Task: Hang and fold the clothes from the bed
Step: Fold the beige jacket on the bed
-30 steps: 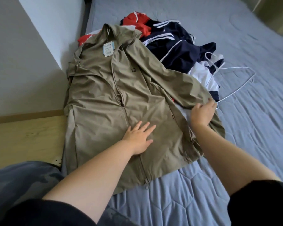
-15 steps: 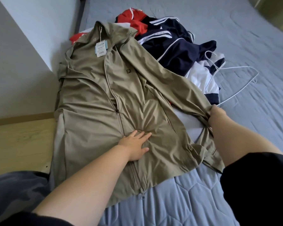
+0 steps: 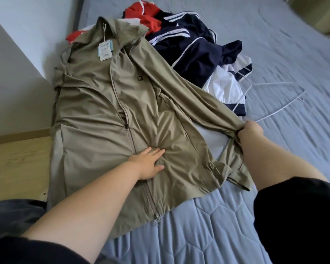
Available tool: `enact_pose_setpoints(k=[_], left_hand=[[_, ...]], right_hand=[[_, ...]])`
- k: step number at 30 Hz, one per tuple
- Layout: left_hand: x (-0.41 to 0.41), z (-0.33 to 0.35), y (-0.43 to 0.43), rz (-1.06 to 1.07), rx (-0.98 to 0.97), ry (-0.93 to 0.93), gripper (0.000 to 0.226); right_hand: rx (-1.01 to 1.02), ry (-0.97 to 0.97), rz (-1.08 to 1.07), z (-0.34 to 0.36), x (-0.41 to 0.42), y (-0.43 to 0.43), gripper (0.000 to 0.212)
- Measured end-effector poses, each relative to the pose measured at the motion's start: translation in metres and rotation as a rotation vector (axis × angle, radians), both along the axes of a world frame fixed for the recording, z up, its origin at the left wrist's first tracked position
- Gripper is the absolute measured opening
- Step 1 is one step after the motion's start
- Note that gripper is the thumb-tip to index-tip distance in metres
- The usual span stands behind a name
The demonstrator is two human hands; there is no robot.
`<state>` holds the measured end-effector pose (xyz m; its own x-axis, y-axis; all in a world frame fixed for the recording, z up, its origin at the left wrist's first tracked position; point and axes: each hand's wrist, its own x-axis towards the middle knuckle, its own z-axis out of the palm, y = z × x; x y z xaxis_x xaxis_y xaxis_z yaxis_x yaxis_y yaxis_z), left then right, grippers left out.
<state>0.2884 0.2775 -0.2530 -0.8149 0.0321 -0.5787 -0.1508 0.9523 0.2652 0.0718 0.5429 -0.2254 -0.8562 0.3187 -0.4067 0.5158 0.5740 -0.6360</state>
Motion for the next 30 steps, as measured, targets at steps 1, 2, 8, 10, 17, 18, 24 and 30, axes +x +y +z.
enact_pose_setpoints(k=[1, 2, 8, 10, 17, 18, 24, 30], left_hand=[[0.000, 0.001, 0.000, -0.001, 0.001, 0.000, 0.065], [0.000, 0.001, -0.001, -0.004, 0.001, 0.001, 0.065], [0.008, 0.001, -0.006, 0.038, 0.122, 0.018, 0.067], [0.014, 0.004, -0.013, 0.139, 0.271, 0.072, 0.061], [0.054, 0.023, -0.061, 1.057, 1.096, 0.154, 0.029], [0.058, 0.026, -0.070, 1.166, 1.181, 0.152, 0.027], [0.062, 0.035, -0.114, 1.588, 1.680, 0.346, 0.055], [0.066, 0.034, -0.120, 1.888, 1.791, 0.452, 0.033]], right_hand=[[-0.039, -0.008, -0.114, 0.001, -0.002, -0.002, 0.036], [0.040, 0.032, -0.148, 0.002, -0.002, -0.007, 0.036], [-0.215, 0.174, -0.250, 0.030, -0.003, -0.058, 0.039], [-0.524, 0.222, -0.308, 0.046, 0.004, -0.078, 0.045], [-0.057, 0.628, 0.055, 0.065, 0.053, -0.158, 0.038], [-0.023, 0.715, 0.176, 0.060, 0.062, -0.167, 0.040], [0.396, 1.011, 1.221, 0.003, 0.117, -0.179, 0.029], [0.371, 0.802, 1.200, -0.020, 0.135, -0.167, 0.058]])
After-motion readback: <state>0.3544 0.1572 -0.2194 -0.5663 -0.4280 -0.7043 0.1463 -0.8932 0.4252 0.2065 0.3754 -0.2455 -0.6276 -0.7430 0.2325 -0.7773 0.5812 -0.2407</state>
